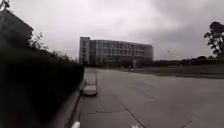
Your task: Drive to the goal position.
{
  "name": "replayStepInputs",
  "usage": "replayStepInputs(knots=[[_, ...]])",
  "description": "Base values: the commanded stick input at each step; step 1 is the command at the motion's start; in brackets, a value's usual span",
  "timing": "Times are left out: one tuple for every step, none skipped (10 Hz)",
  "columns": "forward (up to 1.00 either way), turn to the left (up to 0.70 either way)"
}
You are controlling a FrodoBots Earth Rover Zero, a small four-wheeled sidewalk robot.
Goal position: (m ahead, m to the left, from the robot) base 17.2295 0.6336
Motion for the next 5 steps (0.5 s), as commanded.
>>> replayStepInputs(knots=[[0.7, 0.0], [0.7, 0.0], [0.7, 0.0], [0.7, -0.01], [0.7, -0.05]])
